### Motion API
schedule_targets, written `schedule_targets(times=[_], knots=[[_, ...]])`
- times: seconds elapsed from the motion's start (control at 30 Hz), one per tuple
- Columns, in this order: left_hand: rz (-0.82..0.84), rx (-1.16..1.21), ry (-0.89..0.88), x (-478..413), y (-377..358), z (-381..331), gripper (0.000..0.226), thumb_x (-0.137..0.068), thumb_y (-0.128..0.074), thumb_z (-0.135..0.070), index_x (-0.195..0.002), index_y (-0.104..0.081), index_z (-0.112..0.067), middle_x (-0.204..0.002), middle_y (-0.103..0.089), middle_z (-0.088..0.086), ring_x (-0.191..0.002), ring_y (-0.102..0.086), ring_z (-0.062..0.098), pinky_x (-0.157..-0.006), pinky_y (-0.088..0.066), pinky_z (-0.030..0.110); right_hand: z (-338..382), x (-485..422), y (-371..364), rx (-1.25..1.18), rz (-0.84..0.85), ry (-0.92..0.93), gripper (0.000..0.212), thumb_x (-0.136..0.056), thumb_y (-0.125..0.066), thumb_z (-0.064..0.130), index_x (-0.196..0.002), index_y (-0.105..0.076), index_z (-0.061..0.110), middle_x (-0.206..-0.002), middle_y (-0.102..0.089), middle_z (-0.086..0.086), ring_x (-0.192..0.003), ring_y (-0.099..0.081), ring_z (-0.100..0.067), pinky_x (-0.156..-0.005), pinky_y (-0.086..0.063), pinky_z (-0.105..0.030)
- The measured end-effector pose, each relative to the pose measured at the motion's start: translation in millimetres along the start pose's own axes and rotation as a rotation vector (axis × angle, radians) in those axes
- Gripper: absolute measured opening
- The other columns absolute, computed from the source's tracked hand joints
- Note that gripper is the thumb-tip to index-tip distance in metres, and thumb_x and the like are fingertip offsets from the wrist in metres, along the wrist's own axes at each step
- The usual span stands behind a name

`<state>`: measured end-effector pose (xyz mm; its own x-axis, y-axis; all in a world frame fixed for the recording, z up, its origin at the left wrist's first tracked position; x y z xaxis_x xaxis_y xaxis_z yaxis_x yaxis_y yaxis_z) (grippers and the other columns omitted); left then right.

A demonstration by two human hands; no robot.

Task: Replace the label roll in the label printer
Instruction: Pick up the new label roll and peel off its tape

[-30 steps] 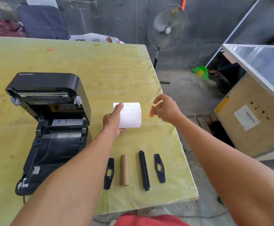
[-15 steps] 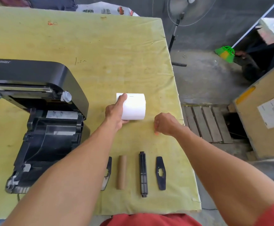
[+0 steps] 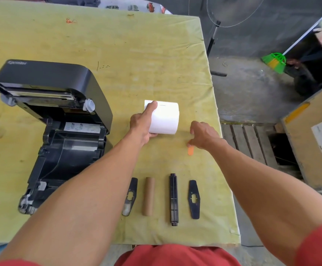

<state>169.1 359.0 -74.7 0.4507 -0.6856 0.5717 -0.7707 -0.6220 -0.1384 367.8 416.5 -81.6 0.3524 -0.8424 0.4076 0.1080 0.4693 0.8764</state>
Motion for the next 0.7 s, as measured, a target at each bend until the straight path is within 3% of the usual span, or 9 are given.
schedule_targets(times=[0.23,0.37,0.43,0.5,0.57,0.7], knots=[[0.023,-0.039,-0.035,10,11,-11,0.038,-0.076,-0.075,-0.047,-0.086,-0.053,-0.018,-0.093,-0.061,0.002,-0.081,-0.062,0.021,-0.062,-0.053,0.038,5,8,19,-0.180,-0.129,-0.077,0.042,-0.093,-0.066,0.032,-0.125,-0.049,0.011,-0.118,-0.058,-0.014,-0.090,-0.053,-0.030,-0.071,-0.041,-0.035],[0.038,-0.030,-0.056,19,13,-19,0.037,-0.076,-0.075,-0.047,-0.085,-0.053,-0.018,-0.089,-0.061,0.000,-0.075,-0.062,0.020,-0.058,-0.051,0.035,20,18,33,-0.463,-0.175,-0.100,0.034,-0.092,-0.065,0.027,-0.121,-0.057,0.012,-0.117,-0.064,-0.014,-0.104,-0.062,-0.032,-0.079,-0.050,-0.038],[0.044,-0.027,-0.064,26,14,-23,0.038,-0.076,-0.075,-0.047,-0.084,-0.053,-0.018,-0.087,-0.061,0.001,-0.073,-0.062,0.020,-0.057,-0.051,0.034,30,26,39,-0.639,-0.149,-0.090,0.024,-0.091,-0.062,0.016,-0.115,-0.060,0.014,-0.110,-0.066,-0.014,-0.098,-0.066,-0.029,-0.077,-0.053,-0.038],[0.048,-0.030,-0.069,32,15,-26,0.038,-0.075,-0.075,-0.047,-0.084,-0.054,-0.017,-0.086,-0.062,0.001,-0.071,-0.063,0.021,-0.057,-0.052,0.033,40,38,44,-0.782,-0.089,-0.071,0.027,-0.087,-0.057,0.006,-0.111,-0.061,0.016,-0.095,-0.066,-0.010,-0.085,-0.066,-0.023,-0.070,-0.055,-0.033],[0.059,-0.034,-0.067,39,15,-27,0.038,-0.075,-0.076,-0.047,-0.084,-0.055,-0.017,-0.085,-0.063,0.002,-0.070,-0.063,0.022,-0.059,-0.053,0.034,47,50,48,-0.881,-0.030,-0.045,0.030,-0.083,-0.056,0.004,-0.108,-0.063,0.019,-0.084,-0.066,-0.005,-0.084,-0.065,-0.019,-0.072,-0.057,-0.035],[0.092,-0.022,-0.055,52,17,-27,0.038,-0.076,-0.074,-0.048,-0.086,-0.055,-0.017,-0.088,-0.064,0.004,-0.073,-0.063,0.026,-0.062,-0.054,0.037,53,70,46,-0.946,0.071,-0.004,0.027,-0.079,-0.075,0.020,-0.101,-0.063,0.030,-0.099,-0.069,0.000,-0.095,-0.064,-0.017,-0.076,-0.058,-0.036]])
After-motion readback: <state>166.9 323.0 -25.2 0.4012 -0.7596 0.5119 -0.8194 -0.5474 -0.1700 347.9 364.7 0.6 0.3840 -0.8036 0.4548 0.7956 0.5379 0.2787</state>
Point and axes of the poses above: each hand's wrist, its own x-axis away from the middle knuckle, its own y-axis out of the back of the hand, z = x × y, the point moved 2 cm from there along -x, towards the middle knuckle
